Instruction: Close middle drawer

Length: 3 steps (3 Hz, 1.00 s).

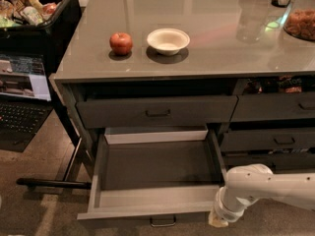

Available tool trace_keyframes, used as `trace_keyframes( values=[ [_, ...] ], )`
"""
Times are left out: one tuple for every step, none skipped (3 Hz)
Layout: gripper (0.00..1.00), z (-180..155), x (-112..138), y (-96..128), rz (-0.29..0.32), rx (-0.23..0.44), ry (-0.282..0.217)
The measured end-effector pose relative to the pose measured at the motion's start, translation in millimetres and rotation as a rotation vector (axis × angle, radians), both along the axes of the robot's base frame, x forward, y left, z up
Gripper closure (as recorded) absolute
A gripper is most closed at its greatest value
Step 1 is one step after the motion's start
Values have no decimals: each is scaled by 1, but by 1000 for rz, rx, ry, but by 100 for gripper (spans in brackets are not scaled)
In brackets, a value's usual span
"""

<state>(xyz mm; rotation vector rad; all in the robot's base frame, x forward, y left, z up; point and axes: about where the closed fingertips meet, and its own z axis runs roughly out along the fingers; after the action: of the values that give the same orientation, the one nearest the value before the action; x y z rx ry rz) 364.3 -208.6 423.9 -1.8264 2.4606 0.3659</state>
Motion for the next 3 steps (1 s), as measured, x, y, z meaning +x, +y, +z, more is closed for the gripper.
trace_keyframes(
  values=[
    [82,0,20,6,6,-6,-32],
    [59,0,40,14,15,0,-66],
    [36,4,75,28,32,24,-128]
  ],
)
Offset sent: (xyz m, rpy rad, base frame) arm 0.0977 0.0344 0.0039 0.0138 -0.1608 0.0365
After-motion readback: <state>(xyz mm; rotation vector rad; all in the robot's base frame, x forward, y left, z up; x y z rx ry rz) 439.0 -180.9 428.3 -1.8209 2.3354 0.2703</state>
